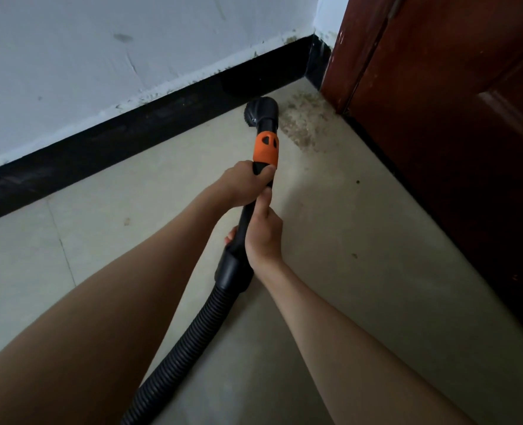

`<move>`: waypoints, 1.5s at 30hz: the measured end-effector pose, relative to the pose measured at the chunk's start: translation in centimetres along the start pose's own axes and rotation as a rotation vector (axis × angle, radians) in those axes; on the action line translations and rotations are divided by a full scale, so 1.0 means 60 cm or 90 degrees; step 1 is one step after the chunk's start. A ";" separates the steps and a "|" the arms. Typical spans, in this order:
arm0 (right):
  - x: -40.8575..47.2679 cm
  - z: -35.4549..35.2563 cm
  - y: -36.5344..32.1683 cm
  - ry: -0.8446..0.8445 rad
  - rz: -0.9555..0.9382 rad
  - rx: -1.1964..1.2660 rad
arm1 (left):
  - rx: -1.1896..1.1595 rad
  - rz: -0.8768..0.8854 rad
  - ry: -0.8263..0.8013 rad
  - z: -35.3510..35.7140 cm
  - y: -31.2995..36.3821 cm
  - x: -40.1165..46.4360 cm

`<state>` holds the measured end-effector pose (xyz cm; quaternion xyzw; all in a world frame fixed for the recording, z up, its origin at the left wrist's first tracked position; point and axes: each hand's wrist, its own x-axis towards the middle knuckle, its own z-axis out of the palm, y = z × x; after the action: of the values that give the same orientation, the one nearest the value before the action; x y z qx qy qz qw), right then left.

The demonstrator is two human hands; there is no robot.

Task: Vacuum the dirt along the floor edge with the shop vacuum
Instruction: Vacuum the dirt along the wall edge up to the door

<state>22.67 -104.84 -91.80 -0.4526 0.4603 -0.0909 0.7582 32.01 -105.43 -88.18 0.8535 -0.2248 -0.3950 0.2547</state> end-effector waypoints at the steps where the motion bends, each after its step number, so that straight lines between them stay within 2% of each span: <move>1: 0.007 0.004 -0.005 -0.004 -0.004 -0.007 | -0.001 -0.004 0.003 -0.005 0.002 0.007; 7: 0.037 0.008 -0.018 -0.055 0.040 -0.074 | 0.019 -0.028 0.003 -0.021 0.008 0.029; 14: 0.044 -0.068 -0.104 -0.214 0.244 -0.233 | 0.027 -0.051 0.028 -0.023 0.003 -0.009; 17: 0.046 -0.109 -0.156 -0.171 0.225 -0.252 | 0.014 -0.052 0.029 -0.017 -0.002 -0.046; 21: 0.035 -0.114 -0.181 -0.160 0.199 -0.215 | -0.009 -0.022 -0.032 0.025 -0.008 -0.104; 24: 0.023 -0.119 -0.161 -0.144 0.223 -0.208 | -0.061 -0.001 -0.059 0.070 -0.017 -0.141; 29: 0.003 -0.176 -0.096 -0.050 0.235 -0.072 | 0.016 0.039 -0.064 0.123 -0.022 -0.190; 37: -0.020 -0.286 -0.089 0.096 0.174 -0.067 | 0.111 0.129 -0.031 0.225 0.023 -0.188; 41: -0.001 -0.316 -0.112 0.093 0.173 -0.095 | 0.136 0.147 0.011 0.250 0.046 -0.168; 45: 0.012 -0.294 -0.119 0.078 0.171 -0.121 | 0.093 0.128 0.042 0.242 0.032 -0.158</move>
<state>11.31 -119.98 -89.67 -0.4500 0.5684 0.0276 0.6882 14.61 -105.11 -89.78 0.8556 -0.3289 -0.3216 0.2371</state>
